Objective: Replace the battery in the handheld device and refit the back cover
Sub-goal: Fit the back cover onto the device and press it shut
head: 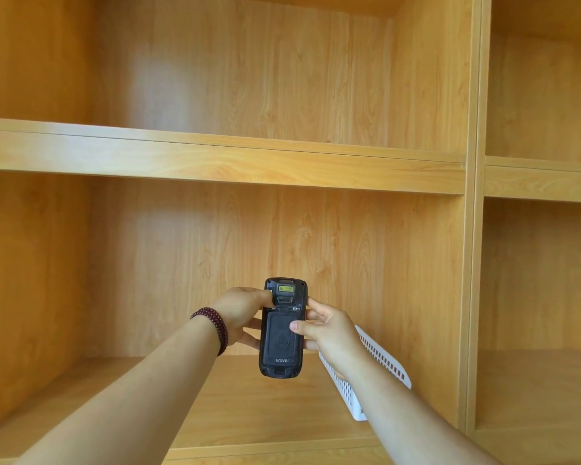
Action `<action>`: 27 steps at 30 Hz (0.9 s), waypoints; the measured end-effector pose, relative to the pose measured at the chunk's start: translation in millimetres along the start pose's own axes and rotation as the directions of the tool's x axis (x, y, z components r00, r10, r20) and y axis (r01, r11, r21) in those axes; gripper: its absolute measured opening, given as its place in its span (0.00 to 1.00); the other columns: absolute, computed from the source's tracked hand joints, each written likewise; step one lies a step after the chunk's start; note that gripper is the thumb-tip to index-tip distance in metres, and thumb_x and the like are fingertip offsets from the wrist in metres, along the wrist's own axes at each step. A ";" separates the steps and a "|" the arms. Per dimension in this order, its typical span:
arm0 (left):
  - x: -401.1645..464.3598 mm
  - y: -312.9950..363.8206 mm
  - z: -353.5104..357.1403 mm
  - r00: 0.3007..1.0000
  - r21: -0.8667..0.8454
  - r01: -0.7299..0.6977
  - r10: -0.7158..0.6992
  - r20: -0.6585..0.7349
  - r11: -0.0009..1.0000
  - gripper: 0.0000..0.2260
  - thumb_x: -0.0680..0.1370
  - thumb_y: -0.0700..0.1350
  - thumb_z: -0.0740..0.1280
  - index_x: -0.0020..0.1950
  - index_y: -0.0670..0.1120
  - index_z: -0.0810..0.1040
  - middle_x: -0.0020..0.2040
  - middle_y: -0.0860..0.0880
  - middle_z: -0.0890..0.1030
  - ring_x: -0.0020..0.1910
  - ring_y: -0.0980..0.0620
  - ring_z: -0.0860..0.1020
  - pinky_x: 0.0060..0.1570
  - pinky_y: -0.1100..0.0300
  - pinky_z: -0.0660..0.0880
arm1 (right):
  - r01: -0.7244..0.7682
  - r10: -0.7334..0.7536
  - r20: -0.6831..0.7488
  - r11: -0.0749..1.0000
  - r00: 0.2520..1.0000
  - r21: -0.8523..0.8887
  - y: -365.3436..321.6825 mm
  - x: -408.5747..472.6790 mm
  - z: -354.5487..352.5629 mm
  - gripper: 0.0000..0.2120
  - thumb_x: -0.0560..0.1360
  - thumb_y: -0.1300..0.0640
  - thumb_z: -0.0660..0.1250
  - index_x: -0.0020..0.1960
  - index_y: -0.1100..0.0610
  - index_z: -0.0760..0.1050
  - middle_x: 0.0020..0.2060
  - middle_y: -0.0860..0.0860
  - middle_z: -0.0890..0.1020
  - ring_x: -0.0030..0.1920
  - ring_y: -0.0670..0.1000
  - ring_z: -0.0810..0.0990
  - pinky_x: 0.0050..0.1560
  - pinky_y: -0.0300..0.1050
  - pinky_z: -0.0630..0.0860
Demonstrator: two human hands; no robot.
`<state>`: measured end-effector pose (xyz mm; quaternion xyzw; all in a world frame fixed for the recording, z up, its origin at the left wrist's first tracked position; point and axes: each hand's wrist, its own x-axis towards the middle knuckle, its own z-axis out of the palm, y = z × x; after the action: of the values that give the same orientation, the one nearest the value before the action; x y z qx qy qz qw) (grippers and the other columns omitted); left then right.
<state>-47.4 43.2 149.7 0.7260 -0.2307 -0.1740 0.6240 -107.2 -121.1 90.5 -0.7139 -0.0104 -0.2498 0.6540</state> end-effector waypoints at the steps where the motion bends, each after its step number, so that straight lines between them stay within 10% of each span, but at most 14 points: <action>1: 0.5 0.3 0.2 1.000 0.002 -0.002 0.002 -0.004 1.000 0.11 0.78 0.39 0.63 0.56 0.41 0.81 0.54 0.43 0.83 0.52 0.42 0.82 0.45 0.41 0.82 | 0.002 -0.002 0.005 1.000 1.000 0.003 -1.1 -0.2 -0.1 0.28 0.73 0.70 0.70 0.70 0.56 0.70 0.56 0.57 0.82 0.52 0.51 0.85 0.53 0.52 0.82; 27: 1.7 -17.6 -12.7 0.998 -0.244 0.056 -0.048 0.039 0.968 0.15 0.78 0.34 0.62 0.56 0.47 0.84 0.54 0.46 0.84 0.55 0.44 0.79 0.49 0.42 0.79 | -0.018 0.018 0.013 1.000 1.000 0.010 -1.7 7.0 9.0 0.28 0.73 0.70 0.70 0.70 0.55 0.71 0.58 0.56 0.81 0.53 0.52 0.84 0.55 0.52 0.81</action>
<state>-37.1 54.8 134.4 0.6462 -0.1984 -0.2293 0.7003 -98.6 -114.6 94.5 -0.7124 -0.0093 -0.2391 0.6597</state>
